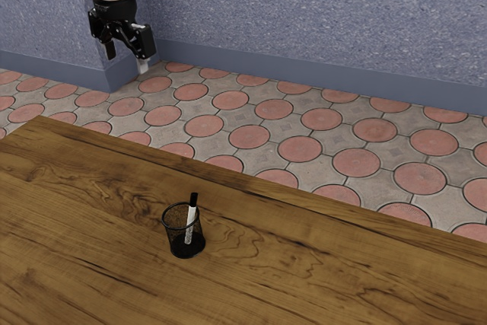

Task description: Take the marker out of the pen holder and place it to the left of the pen holder.

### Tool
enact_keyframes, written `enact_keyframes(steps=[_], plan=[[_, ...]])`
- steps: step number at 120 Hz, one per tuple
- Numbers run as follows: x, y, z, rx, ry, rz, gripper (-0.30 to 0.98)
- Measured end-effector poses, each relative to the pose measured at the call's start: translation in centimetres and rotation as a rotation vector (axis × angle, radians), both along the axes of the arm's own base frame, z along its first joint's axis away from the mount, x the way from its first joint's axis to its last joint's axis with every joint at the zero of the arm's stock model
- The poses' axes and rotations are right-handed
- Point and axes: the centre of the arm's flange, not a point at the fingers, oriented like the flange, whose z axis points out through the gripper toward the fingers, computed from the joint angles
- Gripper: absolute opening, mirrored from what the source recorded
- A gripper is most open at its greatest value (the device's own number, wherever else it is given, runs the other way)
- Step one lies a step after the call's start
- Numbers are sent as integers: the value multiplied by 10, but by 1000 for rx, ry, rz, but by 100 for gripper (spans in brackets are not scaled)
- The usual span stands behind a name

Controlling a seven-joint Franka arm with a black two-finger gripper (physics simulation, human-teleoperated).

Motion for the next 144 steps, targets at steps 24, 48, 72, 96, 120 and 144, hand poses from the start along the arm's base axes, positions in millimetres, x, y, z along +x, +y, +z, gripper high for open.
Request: enact_keyframes(steps=[24,48,72,96,120,144], plan=[[0,1,0,-6,0,3,69],[-6,-16,14,-26,-24,-25,69],[-11,-185,-120,54,217,-349,68],[-11,-137,-200,41,280,-302,68],[-14,-139,-230,29,246,-332,69],[-28,-145,-268,25,265,-363,69]])
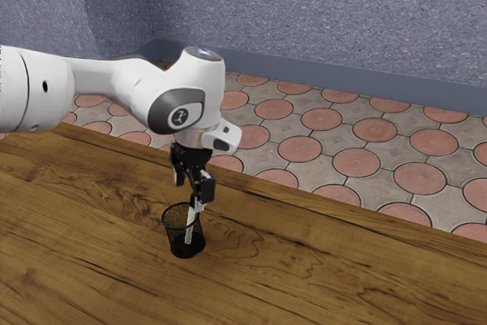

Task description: Take the marker out of the pen holder and place it to the left of the pen holder.

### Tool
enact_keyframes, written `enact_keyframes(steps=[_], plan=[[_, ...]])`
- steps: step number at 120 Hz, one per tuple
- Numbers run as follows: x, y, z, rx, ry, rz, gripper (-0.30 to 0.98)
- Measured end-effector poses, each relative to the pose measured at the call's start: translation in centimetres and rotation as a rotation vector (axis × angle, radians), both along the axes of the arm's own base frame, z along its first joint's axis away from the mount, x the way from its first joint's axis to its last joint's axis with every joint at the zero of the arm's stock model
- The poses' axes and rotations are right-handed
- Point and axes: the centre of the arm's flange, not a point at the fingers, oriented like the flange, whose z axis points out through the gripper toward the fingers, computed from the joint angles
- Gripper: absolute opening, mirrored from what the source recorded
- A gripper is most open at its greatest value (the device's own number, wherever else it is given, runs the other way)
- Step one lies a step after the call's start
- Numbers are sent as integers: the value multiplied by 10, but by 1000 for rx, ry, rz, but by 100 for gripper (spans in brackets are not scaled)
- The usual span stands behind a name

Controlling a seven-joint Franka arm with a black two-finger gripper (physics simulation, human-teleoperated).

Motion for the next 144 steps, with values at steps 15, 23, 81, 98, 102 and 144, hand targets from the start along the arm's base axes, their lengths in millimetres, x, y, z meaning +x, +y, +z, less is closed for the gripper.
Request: enact_keyframes(steps=[15,23,81,98,102,144], plan=[[1,-8,-7,-13,-22,-18,69],[8,-13,-17,-16,-22,-21,69],[19,11,-30,-4,-29,10,44],[19,12,-31,-4,-28,11,33],[19,13,-31,-3,-28,13,31],[20,20,-31,0,-27,30,2]])
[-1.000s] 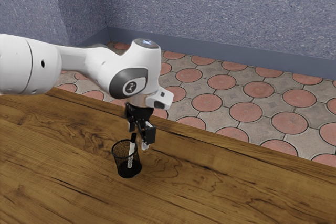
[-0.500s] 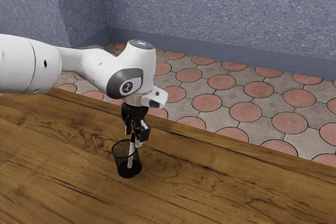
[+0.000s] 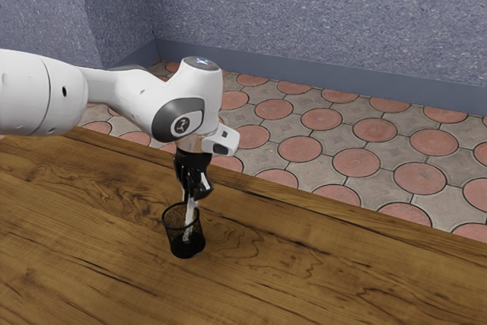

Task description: Take the marker out of the pen holder and place it to the left of the pen holder.

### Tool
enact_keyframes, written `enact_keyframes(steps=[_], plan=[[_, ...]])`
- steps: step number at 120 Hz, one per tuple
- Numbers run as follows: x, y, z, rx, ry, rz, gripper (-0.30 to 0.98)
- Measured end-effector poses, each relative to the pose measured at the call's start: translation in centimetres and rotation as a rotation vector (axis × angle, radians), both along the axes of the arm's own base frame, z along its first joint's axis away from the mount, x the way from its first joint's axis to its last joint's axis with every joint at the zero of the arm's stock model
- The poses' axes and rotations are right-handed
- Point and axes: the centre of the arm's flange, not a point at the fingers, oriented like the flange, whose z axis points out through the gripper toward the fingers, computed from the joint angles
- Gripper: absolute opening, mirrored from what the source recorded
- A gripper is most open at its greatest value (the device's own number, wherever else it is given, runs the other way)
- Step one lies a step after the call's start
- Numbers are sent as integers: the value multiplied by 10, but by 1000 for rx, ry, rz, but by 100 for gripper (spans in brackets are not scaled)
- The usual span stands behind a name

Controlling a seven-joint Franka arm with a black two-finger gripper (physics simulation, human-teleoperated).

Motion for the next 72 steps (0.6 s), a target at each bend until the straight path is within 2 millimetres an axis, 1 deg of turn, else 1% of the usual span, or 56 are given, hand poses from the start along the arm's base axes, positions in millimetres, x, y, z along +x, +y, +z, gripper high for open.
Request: enact_keyframes(steps=[11,19,29,33,42,47,61,66,72], plan=[[-1,1,5,2,1,7,-2],[-3,7,9,7,11,24,-4],[-7,17,24,9,20,51,-6],[-11,19,35,4,19,59,-6],[-22,21,74,-22,4,74,-7],[-26,21,92,-33,-1,80,-8],[-29,18,141,-53,-21,87,-8],[-29,18,152,-53,-21,87,-9],[-30,19,156,-38,-8,85,-9]])
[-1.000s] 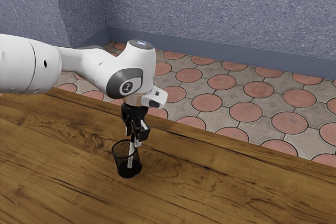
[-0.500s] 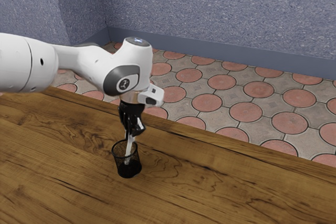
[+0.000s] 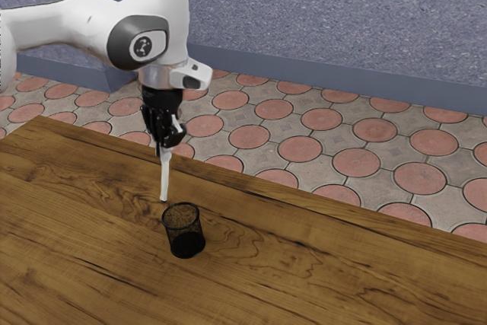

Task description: Take the marker out of the pen holder and place it to the left of the pen holder.

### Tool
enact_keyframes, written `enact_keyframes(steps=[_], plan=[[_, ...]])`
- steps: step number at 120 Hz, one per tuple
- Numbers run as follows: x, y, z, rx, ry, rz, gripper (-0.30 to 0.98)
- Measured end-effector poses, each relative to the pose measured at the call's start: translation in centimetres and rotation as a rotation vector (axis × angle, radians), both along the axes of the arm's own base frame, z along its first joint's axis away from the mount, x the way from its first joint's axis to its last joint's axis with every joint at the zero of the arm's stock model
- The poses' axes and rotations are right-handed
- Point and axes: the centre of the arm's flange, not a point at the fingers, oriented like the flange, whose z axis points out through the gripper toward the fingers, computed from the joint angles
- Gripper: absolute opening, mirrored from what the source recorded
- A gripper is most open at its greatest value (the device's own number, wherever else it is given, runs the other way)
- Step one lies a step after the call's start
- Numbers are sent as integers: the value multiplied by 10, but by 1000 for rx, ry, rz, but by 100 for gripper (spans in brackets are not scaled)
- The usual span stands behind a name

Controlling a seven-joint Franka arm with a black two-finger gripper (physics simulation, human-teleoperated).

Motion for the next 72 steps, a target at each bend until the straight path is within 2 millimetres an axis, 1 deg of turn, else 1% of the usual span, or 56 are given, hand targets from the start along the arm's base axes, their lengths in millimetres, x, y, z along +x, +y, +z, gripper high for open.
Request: enact_keyframes(steps=[8,12,15,19,25,27,30,33,38,56,72], plan=[[1,7,-7,52,28,-3,-9],[5,15,-18,87,53,3,-9],[9,26,-31,114,80,17,-9],[15,52,-50,147,117,54,-9],[19,103,-72,182,166,132,-9],[19,118,-78,191,180,154,-9],[19,134,-86,204,196,176,-9],[19,144,-92,215,210,189,-9],[20,152,-104,230,232,196,-9],[23,165,-142,261,289,204,-8],[26,166,-159,267,304,202,-8]])
